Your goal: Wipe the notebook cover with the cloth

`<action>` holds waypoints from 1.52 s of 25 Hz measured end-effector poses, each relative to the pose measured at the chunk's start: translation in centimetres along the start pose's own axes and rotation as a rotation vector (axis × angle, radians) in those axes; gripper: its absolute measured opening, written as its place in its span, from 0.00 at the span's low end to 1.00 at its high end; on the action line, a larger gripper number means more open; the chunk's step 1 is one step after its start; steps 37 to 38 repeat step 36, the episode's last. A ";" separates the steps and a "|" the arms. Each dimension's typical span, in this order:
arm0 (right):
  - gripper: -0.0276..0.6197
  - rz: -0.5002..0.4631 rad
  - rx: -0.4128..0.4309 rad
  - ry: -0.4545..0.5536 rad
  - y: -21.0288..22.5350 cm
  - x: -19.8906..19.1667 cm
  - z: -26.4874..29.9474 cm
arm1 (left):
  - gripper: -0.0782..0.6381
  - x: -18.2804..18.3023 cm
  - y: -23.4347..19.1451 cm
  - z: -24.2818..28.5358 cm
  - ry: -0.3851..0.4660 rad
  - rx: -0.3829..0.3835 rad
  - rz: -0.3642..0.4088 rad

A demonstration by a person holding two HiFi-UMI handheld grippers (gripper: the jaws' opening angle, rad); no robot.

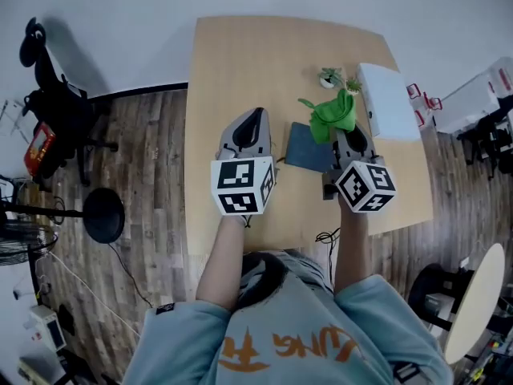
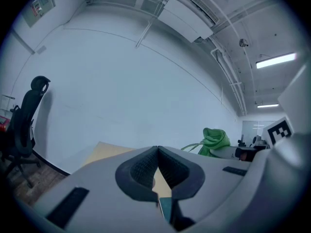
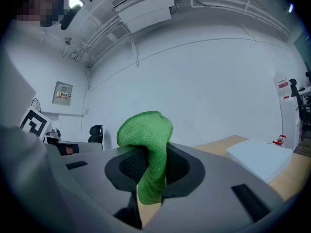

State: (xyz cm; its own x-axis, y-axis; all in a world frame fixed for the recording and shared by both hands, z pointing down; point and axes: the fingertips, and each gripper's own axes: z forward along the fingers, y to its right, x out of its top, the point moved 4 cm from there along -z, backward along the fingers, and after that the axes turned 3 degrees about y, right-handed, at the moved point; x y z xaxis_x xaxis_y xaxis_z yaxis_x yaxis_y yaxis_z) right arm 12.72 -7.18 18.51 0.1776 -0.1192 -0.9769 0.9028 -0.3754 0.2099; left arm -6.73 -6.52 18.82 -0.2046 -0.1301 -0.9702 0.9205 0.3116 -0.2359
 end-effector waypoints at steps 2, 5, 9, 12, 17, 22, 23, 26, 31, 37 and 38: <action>0.15 -0.005 0.019 0.008 -0.6 0.8 -0.3 | 0.13 1.1 0.4 -0.5 0.014 0.011 0.021; 0.15 -0.022 0.049 0.008 -1.7 1.6 -1.0 | 0.13 2.1 1.2 -1.7 0.029 0.027 0.042; 0.15 -0.043 0.070 0.008 -1.5 2.4 -1.7 | 0.13 2.6 2.3 -2.2 0.037 0.051 0.070; 0.15 -0.053 0.067 0.003 -0.8 2.7 -2.4 | 0.13 2.6 3.1 -2.5 0.043 0.058 0.085; 0.15 -0.069 0.068 0.008 -0.3 3.4 -3.2 | 0.13 2.7 4.2 -2.6 0.049 0.061 0.091; 0.15 -0.083 0.065 0.005 0.1 3.6 -3.2 | 0.13 1.9 4.9 -2.4 0.039 0.054 0.096; 0.15 -0.087 0.065 0.006 0.1 3.8 -3.2 | 0.13 1.9 5.0 -2.3 0.044 0.049 0.094; 0.15 -0.099 0.069 0.008 0.2 4.3 -3.1 | 0.13 2.2 5.5 -2.4 0.083 0.028 0.070; 0.15 -0.111 0.067 0.003 0.6 4.2 -2.6 | 0.13 1.9 5.0 -1.9 0.089 0.047 0.070; 0.15 -0.143 0.073 -0.003 0.1 3.8 -1.7 | 0.13 1.5 3.9 -1.5 0.069 0.066 0.079; 0.15 -0.143 0.073 -0.003 0.1 3.8 -1.7 | 0.13 1.5 3.9 -1.5 0.069 0.066 0.079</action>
